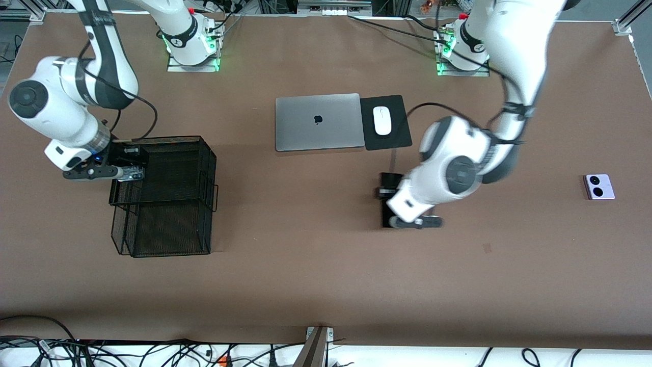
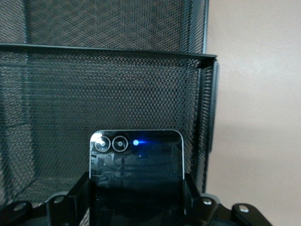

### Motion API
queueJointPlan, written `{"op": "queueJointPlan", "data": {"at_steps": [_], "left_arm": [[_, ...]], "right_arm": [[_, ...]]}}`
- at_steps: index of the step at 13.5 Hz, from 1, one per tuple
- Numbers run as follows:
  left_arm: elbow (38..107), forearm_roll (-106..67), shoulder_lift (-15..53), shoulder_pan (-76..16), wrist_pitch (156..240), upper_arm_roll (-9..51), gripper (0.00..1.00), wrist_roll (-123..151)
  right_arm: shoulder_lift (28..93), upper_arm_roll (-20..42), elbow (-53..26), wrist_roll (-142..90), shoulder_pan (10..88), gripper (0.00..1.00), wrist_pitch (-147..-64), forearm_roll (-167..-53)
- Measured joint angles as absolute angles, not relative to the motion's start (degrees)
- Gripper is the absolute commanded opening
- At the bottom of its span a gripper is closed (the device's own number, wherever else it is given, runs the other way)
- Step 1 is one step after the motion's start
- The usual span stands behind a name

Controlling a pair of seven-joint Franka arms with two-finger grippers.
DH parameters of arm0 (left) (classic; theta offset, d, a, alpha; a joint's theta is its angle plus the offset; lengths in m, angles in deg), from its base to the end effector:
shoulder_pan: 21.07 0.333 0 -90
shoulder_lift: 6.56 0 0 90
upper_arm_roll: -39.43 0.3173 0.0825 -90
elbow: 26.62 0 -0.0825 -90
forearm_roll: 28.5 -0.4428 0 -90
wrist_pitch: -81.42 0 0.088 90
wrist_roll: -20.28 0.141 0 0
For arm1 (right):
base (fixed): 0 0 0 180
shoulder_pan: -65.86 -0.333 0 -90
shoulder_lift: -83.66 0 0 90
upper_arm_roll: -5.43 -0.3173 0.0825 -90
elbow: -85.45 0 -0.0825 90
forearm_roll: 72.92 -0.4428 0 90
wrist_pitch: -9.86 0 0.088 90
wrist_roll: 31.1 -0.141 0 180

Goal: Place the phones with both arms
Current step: 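Drop the flip phone in the basket while the left gripper places the slab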

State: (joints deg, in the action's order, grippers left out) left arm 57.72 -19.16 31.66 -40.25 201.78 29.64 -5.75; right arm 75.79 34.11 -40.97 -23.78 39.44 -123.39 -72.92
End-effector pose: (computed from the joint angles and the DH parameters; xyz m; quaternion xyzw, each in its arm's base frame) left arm 0.6693 -0.3663 0.2264 0.9918 0.0338 -0.0703 0.1013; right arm 0.5860 -0.0261 0.2532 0.9984 0.0461 -0.0034 0.0327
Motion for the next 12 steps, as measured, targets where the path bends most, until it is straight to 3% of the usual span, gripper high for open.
{"op": "queueJointPlan", "data": {"at_steps": [2,3,4,5,9,10,11,12], "left_arm": [[57.71,-19.16,34.92,-44.69,208.10,29.64,0.23,-10.29],[57.72,-19.16,36.33,-46.45,210.24,29.65,0.23,-12.02],[57.74,-19.16,37.75,-48.13,212.16,29.68,0.23,-13.64],[57.75,-19.16,39.06,-49.50,213.71,29.70,0.23,-14.78],[57.74,-19.16,43.08,-51.41,218.10,29.84,0.25,-15.46],[57.62,-19.16,43.16,-51.38,218.21,29.85,0.38,-15.49],[57.52,-19.16,43.17,-51.37,218.21,29.99,0.99,-15.49],[57.51,-19.16,43.17,-51.35,218.21,30.13,1.00,-15.49]], "right_arm": [[73.69,34.10,-40.89,-23.78,39.45,0.00,-124.66,-73.18],[73.24,34.12,-40.82,-23.78,39.49,0.27,-124.83,-73.62],[73.08,34.17,-40.62,-23.78,39.52,0.88,-124.84,-74.46],[72.99,34.19,-40.36,-23.78,39.57,1.00,-124.84,-75.08],[72.84,34.20,-36.98,-23.78,39.65,1.00,-122.03,-75.37],[72.84,34.21,-34.96,-23.78,39.65,1.00,-119.23,-75.37],[72.86,34.21,-32.55,-23.78,39.65,1.00,-116.04,-75.38],[72.88,34.21,-29.84,-23.78,39.65,1.00,-112.61,-75.38]]}}
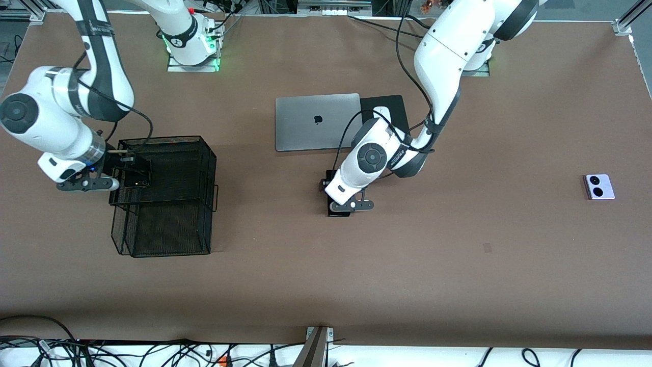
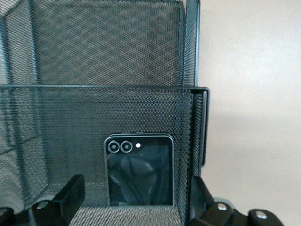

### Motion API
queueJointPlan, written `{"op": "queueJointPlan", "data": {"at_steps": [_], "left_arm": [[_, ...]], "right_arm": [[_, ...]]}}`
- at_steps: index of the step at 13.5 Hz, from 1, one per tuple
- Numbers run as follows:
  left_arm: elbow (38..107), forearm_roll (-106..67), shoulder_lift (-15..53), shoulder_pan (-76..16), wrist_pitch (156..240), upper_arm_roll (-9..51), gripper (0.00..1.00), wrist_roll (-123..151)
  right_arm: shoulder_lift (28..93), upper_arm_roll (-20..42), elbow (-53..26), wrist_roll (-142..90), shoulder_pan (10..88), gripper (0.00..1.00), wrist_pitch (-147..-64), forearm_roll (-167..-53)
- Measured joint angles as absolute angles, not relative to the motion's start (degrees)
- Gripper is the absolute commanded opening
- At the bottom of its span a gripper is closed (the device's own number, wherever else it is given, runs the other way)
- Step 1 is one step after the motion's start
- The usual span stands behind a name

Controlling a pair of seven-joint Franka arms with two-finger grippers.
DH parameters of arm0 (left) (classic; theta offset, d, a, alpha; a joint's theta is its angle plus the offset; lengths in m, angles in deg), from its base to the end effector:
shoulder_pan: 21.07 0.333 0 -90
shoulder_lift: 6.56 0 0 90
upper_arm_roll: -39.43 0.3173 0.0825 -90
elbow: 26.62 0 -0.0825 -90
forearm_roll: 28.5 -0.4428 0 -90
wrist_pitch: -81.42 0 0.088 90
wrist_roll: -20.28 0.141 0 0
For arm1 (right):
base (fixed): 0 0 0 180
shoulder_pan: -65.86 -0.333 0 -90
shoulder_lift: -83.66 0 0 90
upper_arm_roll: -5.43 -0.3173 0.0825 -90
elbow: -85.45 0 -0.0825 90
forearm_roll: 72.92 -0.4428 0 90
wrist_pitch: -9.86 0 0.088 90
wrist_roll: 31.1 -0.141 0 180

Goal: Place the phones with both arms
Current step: 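Drop the flip phone in the basket while the left gripper places the slab, then reach the slab and the white phone with the right and left grippers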

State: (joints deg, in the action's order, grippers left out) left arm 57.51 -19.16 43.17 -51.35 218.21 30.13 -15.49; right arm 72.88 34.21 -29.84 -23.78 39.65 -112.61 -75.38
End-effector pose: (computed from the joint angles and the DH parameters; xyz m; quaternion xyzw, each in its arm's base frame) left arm 0.5991 -0.4831 0.0993 0.9911 0.0546 -0.0496 0.1109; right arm 0.6263 -0.0230 0.3032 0.9989 0.0324 -0.0216 0.0255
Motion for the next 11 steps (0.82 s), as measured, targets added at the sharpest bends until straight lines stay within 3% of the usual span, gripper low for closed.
{"op": "queueJointPlan", "data": {"at_steps": [6,11], "left_arm": [[57.15,-19.17,41.08,-51.01,214.55,31.70,1.00,-15.49],[55.96,-25.17,30.00,-47.52,193.50,37.28,1.00,-14.94]], "right_arm": [[73.01,33.52,-16.31,-25.31,39.52,1.00,-96.15,-75.68],[72.87,26.39,-13.24,-34.13,39.29,1.00,-95.05,-75.84]]}}
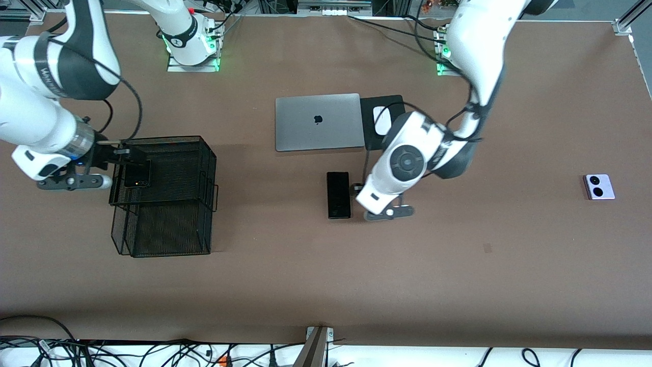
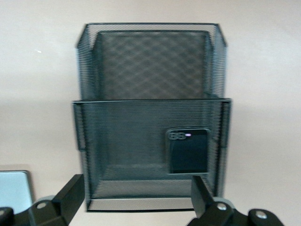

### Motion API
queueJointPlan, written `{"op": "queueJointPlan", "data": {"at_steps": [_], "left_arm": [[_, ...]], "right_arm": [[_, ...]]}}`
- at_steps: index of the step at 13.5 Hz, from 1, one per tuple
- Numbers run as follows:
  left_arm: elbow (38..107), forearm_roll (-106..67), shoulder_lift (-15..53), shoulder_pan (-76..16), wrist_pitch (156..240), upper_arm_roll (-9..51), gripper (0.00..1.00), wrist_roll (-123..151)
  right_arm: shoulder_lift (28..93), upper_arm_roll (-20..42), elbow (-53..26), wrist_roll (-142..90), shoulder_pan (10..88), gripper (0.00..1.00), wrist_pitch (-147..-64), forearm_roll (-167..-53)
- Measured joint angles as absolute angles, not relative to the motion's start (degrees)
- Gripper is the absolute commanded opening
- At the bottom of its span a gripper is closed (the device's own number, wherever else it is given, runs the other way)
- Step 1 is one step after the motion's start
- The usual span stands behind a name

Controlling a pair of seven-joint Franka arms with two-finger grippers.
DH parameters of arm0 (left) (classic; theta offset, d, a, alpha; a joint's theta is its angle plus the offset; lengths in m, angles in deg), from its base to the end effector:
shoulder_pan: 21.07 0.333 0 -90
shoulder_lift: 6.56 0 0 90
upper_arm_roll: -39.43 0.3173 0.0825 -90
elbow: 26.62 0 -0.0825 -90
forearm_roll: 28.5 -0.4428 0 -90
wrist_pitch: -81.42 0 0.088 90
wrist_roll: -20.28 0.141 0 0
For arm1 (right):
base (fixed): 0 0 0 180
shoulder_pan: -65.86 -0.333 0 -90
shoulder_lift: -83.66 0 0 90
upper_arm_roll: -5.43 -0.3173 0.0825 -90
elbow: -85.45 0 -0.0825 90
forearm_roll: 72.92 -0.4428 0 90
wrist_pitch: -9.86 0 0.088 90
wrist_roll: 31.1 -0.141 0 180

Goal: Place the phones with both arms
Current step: 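Reach the slab and the white phone with the right and left grippers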

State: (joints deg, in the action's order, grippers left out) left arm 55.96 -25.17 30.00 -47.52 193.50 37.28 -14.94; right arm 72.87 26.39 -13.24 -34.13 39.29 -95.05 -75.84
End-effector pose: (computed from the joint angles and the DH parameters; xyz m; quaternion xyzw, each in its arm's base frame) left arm 0.6596 -0.3620 0.2450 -0.9947 -0.0731 0.0720 0.0005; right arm 0.6562 0.0800 0.4194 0.9993 0.0169 -0.0327 0.0117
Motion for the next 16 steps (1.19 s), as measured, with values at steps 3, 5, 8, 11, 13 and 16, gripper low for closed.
{"op": "queueJointPlan", "data": {"at_steps": [3,5,8,11,13,16], "left_arm": [[55.99,-28.44,26.14,-42.35,186.14,37.81,1.00,-7.18],[56.00,-28.56,25.59,-36.55,184.38,38.12,1.00,2.66],[56.29,-28.87,25.58,-26.17,183.32,38.38,1.00,17.02],[57.27,-33.82,25.97,-18.11,183.19,38.42,1.00,26.42],[57.62,-35.95,26.90,-13.42,184.11,38.42,1.00,31.78],[57.81,-40.11,29.45,-6.89,189.57,38.42,1.00,37.71]], "right_arm": [[71.73,19.56,-11.05,-44.17,39.11,1.00,-95.06,-75.83],[69.45,14.82,-7.90,-51.28,38.86,1.00,-95.11,-75.82],[63.62,7.99,-1.98,-60.64,38.24,1.00,-95.63,-75.80],[55.26,5.25,5.61,-70.21,34.40,1.00,-98.76,-74.51],[49.16,4.98,10.67,-76.38,30.04,1.00,-101.13,-71.71],[41.43,4.95,15.92,-81.73,24.40,1.00,-105.44,-70.28]]}}
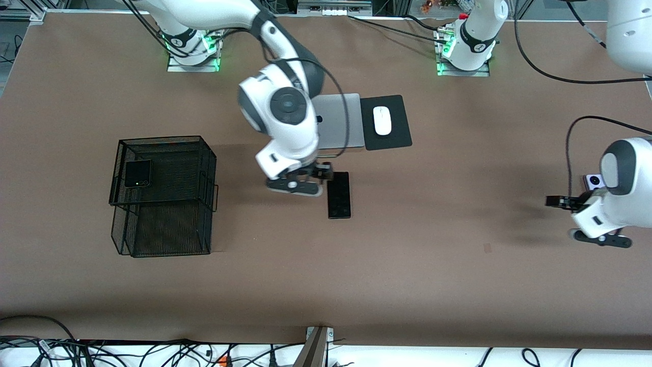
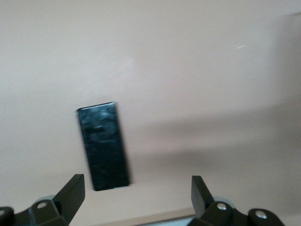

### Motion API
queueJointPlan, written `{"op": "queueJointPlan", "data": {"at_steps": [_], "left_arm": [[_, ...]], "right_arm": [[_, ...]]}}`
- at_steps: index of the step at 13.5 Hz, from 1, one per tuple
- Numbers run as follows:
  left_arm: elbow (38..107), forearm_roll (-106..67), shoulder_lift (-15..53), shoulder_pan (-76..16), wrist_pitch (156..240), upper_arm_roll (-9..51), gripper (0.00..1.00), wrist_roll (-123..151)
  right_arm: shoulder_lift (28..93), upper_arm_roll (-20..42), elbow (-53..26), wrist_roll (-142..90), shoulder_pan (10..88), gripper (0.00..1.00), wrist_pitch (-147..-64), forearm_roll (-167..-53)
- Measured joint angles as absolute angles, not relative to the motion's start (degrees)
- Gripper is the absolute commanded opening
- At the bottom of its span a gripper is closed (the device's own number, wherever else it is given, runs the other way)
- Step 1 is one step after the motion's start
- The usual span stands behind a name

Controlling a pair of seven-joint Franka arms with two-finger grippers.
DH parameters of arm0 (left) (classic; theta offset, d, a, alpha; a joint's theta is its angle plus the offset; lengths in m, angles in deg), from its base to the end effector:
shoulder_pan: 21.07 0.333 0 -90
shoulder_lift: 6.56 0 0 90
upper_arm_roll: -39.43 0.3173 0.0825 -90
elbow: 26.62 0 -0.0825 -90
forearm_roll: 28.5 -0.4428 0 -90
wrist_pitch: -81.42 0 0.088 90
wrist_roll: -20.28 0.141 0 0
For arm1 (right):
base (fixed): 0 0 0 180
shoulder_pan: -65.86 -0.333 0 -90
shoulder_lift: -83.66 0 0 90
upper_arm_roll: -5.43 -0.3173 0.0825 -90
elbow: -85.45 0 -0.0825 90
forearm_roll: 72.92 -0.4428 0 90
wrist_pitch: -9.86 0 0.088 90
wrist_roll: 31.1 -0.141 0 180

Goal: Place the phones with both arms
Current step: 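Reach the slab and the white phone with the right and left grippers, then grasp the slab and the white phone with the right and left grippers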

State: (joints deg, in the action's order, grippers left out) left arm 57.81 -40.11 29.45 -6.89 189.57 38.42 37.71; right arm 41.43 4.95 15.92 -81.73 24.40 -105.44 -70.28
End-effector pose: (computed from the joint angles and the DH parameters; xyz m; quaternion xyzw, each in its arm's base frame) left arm 0.7093 0.1895 0.2332 -0.9875 0.0773 0.1255 0.0557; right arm 0.6083 0.5390 0.2897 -0.9971 0.0677 -0.0346 0.0097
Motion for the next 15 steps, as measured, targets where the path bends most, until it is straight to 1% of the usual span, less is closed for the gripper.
{"op": "queueJointPlan", "data": {"at_steps": [4,8,10,12,15], "left_arm": [[58.89,-40.93,31.32,-1.25,192.07,38.37,1.00,41.33],[59.29,-42.12,31.31,2.44,192.74,38.35,1.00,41.35],[61.29,-42.14,31.32,4.36,197.65,38.32,1.00,41.51],[64.89,-42.14,31.36,7.26,204.07,38.12,1.00,43.69],[68.75,-42.14,31.39,11.61,210.08,37.81,1.00,46.56]], "right_arm": [[34.45,4.97,18.21,-82.26,21.03,1.00,-111.51,-68.18],[30.77,4.89,18.45,-78.58,20.40,1.00,-114.48,-67.11],[29.36,4.86,18.48,-77.22,20.32,1.00,-116.37,-67.11],[28.03,4.83,18.49,-76.81,20.12,1.00,-118.05,-67.05],[26.55,4.79,18.50,-75.85,19.71,1.00,-119.60,-67.04]]}}
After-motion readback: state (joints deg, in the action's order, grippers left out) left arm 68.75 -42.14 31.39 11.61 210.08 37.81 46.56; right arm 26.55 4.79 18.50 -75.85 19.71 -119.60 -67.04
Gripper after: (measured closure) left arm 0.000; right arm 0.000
